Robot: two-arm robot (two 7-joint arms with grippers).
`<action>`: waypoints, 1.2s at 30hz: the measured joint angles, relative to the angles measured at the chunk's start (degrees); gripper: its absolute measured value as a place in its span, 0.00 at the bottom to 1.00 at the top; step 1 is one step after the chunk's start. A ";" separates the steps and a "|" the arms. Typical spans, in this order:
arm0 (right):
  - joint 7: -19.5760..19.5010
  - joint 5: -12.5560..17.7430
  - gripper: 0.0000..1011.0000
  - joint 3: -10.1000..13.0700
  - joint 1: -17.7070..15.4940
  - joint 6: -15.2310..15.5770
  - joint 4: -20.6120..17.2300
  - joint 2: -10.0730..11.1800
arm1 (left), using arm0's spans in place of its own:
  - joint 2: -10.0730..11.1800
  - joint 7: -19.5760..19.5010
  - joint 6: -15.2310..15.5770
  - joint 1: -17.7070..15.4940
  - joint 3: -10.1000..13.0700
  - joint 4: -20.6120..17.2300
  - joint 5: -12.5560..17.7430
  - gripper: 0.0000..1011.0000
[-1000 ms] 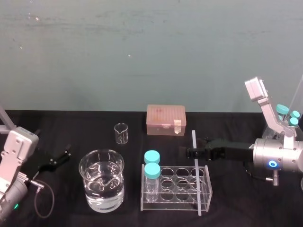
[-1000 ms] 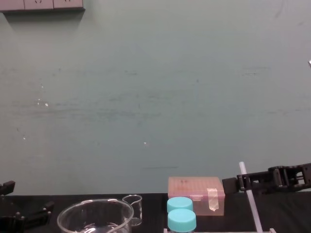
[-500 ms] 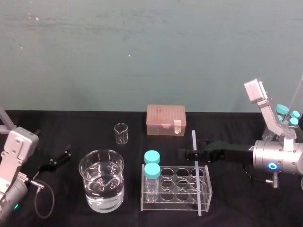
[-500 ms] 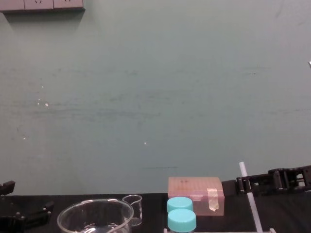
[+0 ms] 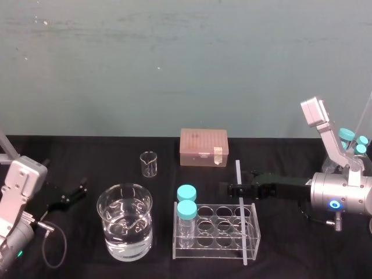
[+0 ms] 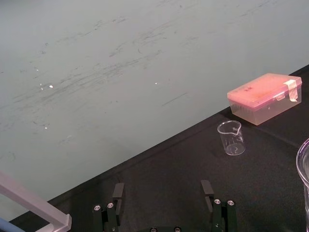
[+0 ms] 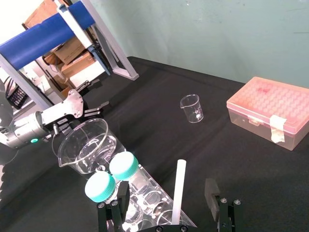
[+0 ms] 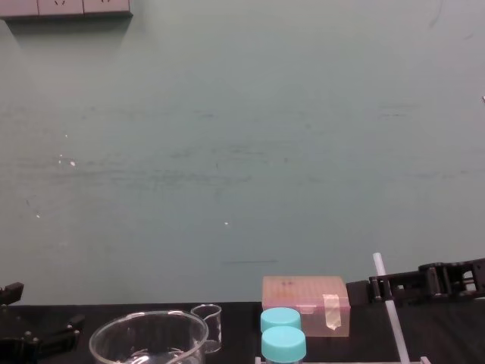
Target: Pick up the stirring rod with one hand, then place it down.
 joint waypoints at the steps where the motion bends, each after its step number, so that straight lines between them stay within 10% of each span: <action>1: 0.00 0.00 0.99 0.00 0.00 0.01 0.00 -0.01 | 0.00 0.00 0.00 0.00 0.00 0.00 0.00 0.99; 36: 0.01 -0.01 0.07 0.05 0.02 0.11 0.05 -0.02 | 0.00 0.00 0.00 0.00 0.00 0.00 0.00 0.99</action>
